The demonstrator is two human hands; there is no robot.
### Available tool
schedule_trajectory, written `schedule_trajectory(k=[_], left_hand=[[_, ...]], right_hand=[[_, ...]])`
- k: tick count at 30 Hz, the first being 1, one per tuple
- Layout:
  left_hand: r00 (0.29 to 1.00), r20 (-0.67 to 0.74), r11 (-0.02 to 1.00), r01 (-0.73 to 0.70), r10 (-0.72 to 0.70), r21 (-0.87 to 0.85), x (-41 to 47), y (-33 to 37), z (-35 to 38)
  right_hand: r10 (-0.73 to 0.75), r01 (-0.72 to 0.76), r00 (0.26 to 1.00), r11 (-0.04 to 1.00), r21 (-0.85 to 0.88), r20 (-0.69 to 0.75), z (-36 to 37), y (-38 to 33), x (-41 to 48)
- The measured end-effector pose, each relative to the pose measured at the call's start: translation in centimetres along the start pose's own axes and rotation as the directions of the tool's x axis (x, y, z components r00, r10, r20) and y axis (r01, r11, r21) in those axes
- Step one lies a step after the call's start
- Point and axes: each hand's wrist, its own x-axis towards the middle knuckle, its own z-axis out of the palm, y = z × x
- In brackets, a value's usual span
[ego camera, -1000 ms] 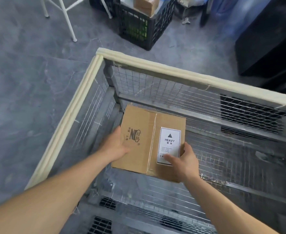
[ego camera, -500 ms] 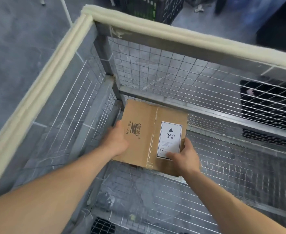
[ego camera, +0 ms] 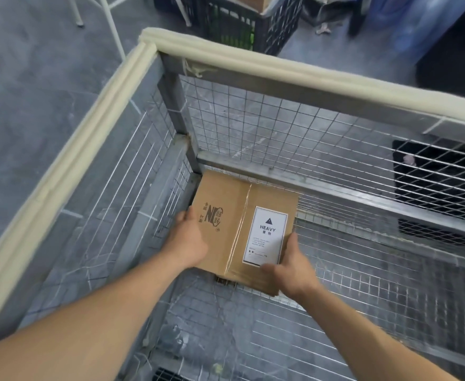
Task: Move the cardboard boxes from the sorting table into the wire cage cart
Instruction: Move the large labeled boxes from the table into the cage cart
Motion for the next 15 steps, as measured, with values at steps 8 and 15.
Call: schedule_trajectory(k=[8,15], left_hand=[[0.987,0.056,0.968,-0.157,0.149,0.194,-6.5,1.9,-2.2],[0.928,0.044,0.882,-0.367,0.371,0.296,-16.3,6.2,-8.5]], right_hand=[[-0.036,0.022,0.997,0.984,-0.178,-0.073,-3.6,-1.9,-5.9],[-0.091,0.029,0.979,0.950,-0.310,-0.185,-10.8,-6.1,-16.5]])
